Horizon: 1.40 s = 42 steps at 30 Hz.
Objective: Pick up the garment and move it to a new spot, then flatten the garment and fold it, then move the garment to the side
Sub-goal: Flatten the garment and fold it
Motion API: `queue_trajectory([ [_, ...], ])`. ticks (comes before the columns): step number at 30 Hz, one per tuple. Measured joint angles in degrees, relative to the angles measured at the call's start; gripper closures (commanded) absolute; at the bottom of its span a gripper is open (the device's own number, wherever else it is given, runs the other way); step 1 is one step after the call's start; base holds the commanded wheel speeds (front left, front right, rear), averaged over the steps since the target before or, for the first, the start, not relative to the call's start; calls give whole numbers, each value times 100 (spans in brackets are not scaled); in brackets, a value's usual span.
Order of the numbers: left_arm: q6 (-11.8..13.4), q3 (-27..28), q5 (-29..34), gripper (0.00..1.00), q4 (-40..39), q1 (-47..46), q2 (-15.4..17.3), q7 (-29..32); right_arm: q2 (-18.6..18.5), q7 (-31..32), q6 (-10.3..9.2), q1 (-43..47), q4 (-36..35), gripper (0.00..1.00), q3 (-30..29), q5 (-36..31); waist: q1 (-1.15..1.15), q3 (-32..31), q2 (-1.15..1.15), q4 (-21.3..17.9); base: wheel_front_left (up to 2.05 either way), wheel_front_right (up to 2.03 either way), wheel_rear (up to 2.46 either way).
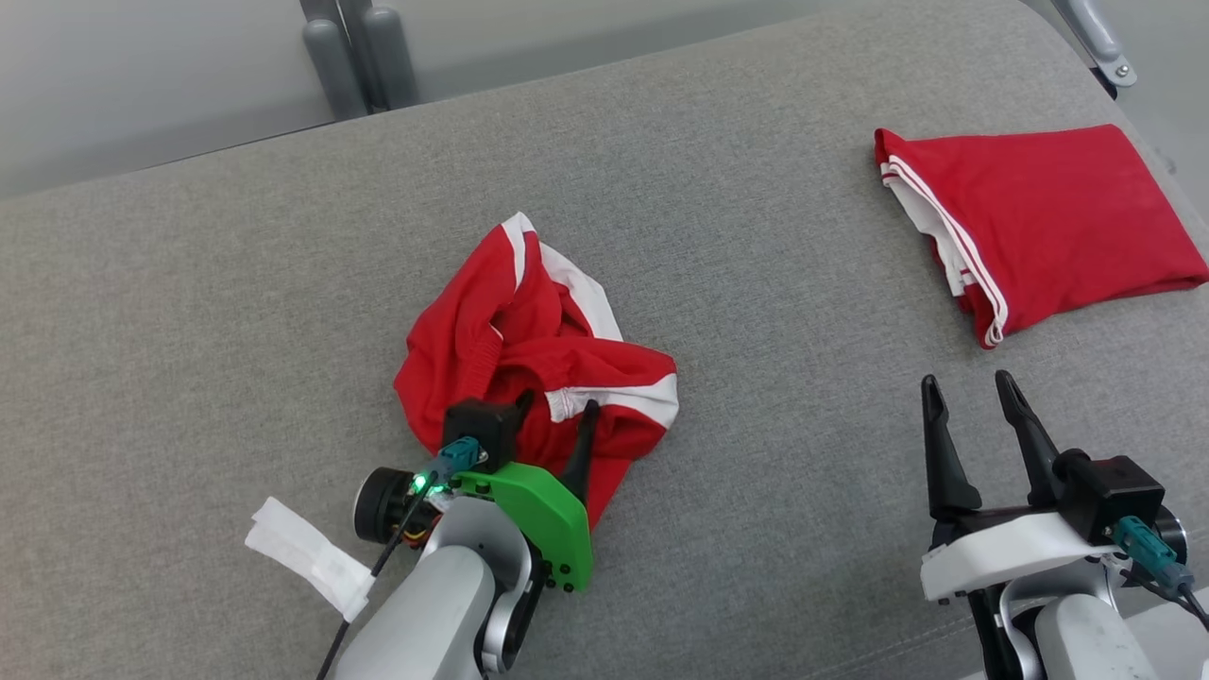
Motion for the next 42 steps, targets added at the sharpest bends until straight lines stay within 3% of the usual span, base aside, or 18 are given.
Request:
queue_trajectory([
  [1,-15,-13,-20,100,7,0,2,25,1,0,0,-1,8,0,2,0,0,9,0,-2,0,0,0],
  [12,-144,-148,-282,100,-1002,-268,3,274,18,0,0,12,98,0,29,0,0,-124,0,144,0,0,0],
  [17,-165,-109,-520,100,-1774,-725,-8,669,21,0,0,64,159,0,52,53,0,-265,0,171,0,0,0],
  [24,-109,-87,-865,100,-2045,-1622,-10,892,26,0,0,158,245,0,129,86,0,-476,0,210,0,0,0],
  [29,-417,-223,-1540,100,-1919,-1894,-13,720,22,0,0,192,283,0,129,82,0,-600,0,225,0,0,0],
  [35,-875,-565,-2145,100,-1847,-692,149,655,25,0,0,387,319,0,93,76,0,-754,0,294,0,0,0],
  [42,-1200,-820,-3022,100,-2219,1499,1162,708,25,0,0,715,374,0,-129,-24,0,-889,0,552,0,0,0],
])
